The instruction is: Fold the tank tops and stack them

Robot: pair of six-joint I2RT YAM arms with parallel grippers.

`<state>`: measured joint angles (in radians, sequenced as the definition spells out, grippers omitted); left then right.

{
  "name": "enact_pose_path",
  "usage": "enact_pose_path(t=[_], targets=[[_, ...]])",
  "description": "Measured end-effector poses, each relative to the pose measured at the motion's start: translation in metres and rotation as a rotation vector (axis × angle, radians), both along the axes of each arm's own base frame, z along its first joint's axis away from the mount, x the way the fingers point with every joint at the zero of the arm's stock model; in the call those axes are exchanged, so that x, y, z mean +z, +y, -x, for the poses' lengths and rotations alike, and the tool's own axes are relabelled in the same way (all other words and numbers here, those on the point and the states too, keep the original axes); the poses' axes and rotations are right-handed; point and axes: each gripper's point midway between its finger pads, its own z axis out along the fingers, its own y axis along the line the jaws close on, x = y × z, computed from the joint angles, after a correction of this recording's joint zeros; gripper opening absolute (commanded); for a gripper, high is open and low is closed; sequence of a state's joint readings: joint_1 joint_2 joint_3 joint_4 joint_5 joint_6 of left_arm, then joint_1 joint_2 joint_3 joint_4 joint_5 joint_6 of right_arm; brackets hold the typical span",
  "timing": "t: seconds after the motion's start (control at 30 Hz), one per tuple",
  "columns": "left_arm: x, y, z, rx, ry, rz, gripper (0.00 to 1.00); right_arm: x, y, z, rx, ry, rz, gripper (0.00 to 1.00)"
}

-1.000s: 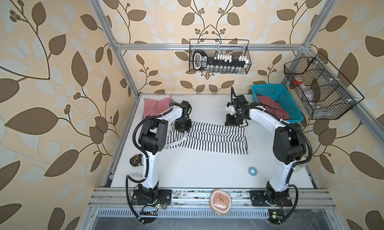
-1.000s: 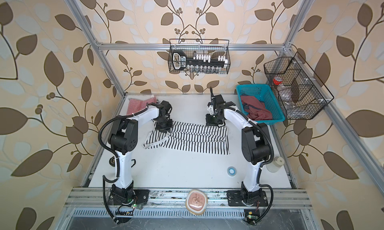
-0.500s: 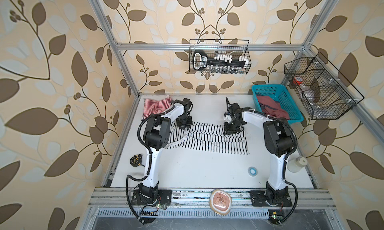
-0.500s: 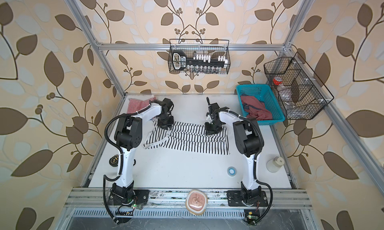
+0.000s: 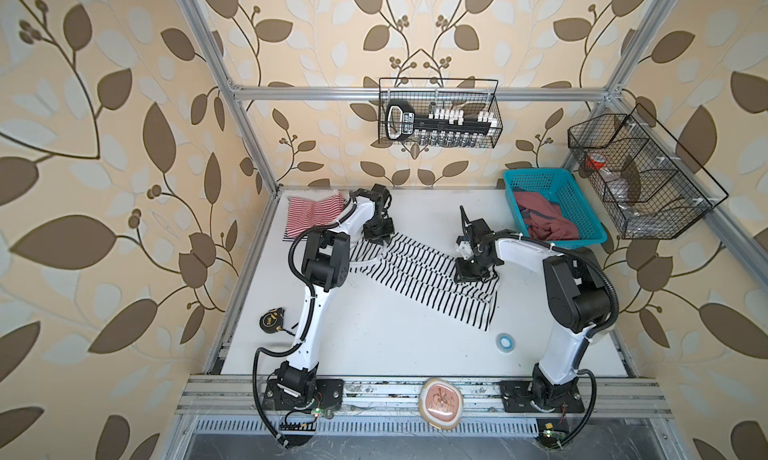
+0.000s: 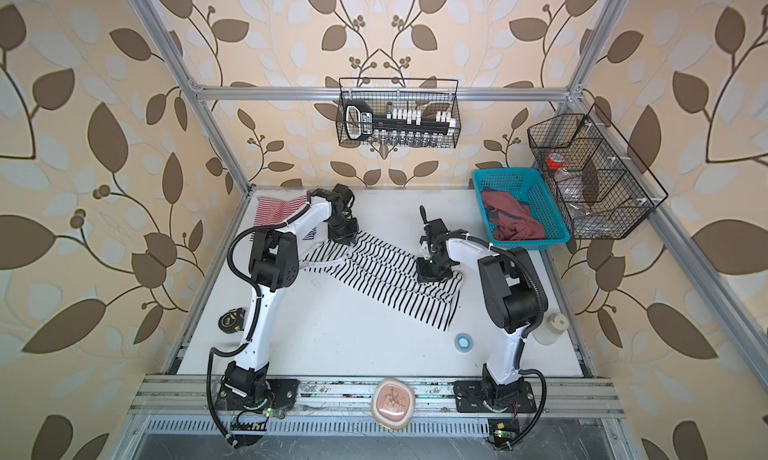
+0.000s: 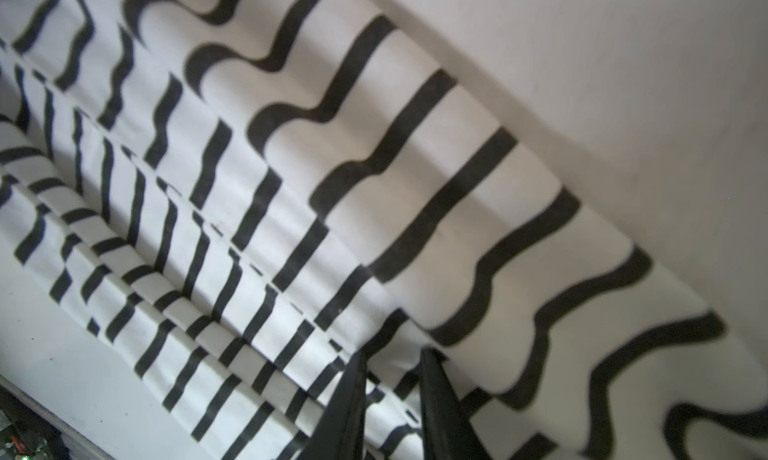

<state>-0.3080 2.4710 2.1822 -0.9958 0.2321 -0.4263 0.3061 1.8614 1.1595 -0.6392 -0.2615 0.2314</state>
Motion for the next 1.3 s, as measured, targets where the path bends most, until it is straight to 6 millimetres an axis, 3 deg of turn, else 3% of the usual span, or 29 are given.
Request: enact_pose_path(t=[0.3,0.63,0.77,1.0,1.2,1.3], targets=[[0.006,-0.050,-0.048,-0.035,-0.105,0.240,0.22,-0.002,0.020,0.035,-0.012,0.034,-0.084,0.24],[0.013,-0.117,-0.081,-0.059,-0.196,0.564,0.22,-0.003,0.094,0.079,0.089,0.114,-0.254,0.24],[0.014,-0.144,-0.084,-0.074,-0.216,0.646,0.22,-0.003,0.110,0.086,0.098,0.130,-0.288,0.25],[0.016,-0.168,-0.087,-0.077,-0.234,0.729,0.23,-0.001,0.118,0.085,0.077,0.146,-0.327,0.26],[0.021,-0.171,-0.089,-0.076,-0.246,0.751,0.42,0.001,0.121,0.084,0.068,0.148,-0.339,0.30],[0.028,-0.170,-0.090,-0.077,-0.264,0.743,0.47,0.004,0.122,0.085,0.063,0.141,-0.332,0.33]])
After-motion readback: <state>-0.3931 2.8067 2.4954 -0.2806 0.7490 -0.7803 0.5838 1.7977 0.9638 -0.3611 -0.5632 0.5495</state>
